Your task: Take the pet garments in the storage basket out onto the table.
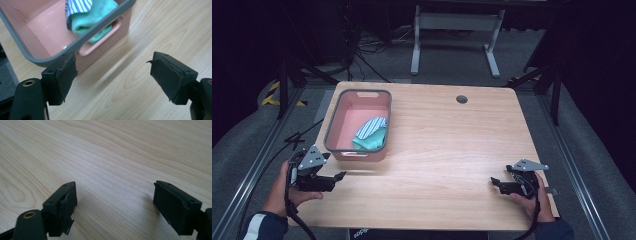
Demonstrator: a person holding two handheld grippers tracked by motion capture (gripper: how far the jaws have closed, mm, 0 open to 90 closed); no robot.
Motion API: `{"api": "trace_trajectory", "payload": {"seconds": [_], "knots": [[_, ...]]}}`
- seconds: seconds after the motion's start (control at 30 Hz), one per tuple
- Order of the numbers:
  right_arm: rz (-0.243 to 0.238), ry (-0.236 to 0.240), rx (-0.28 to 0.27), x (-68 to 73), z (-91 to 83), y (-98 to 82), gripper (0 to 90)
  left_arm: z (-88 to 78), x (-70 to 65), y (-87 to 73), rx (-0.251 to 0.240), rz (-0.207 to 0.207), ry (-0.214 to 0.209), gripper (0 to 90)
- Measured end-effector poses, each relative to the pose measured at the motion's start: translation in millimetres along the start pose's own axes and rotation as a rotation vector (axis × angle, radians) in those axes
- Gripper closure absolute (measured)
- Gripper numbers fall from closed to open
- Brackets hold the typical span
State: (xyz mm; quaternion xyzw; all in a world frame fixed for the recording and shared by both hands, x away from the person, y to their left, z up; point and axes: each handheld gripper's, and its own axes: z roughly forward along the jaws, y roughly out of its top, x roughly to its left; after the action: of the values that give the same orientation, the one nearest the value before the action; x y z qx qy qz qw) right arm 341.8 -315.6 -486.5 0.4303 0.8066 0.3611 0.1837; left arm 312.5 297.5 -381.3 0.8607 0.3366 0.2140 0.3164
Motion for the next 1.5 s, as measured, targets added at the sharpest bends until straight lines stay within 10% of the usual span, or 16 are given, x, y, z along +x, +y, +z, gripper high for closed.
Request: {"api": "trace_trajectory", "payload": {"seconds": [0.8, 1.5], "knots": [[0.001, 0.002, 0.0, -0.1, 0.0, 0.0, 19.7, 27.2, 29.4, 76.1, 0.041, 0.047, 0.006, 21.2], [0.001, 0.002, 0.0, -0.1, 0.0, 0.0, 19.7, 102.5, 57.3, 109.6, 0.279, 0.041, -0.087, 21.8]]}}
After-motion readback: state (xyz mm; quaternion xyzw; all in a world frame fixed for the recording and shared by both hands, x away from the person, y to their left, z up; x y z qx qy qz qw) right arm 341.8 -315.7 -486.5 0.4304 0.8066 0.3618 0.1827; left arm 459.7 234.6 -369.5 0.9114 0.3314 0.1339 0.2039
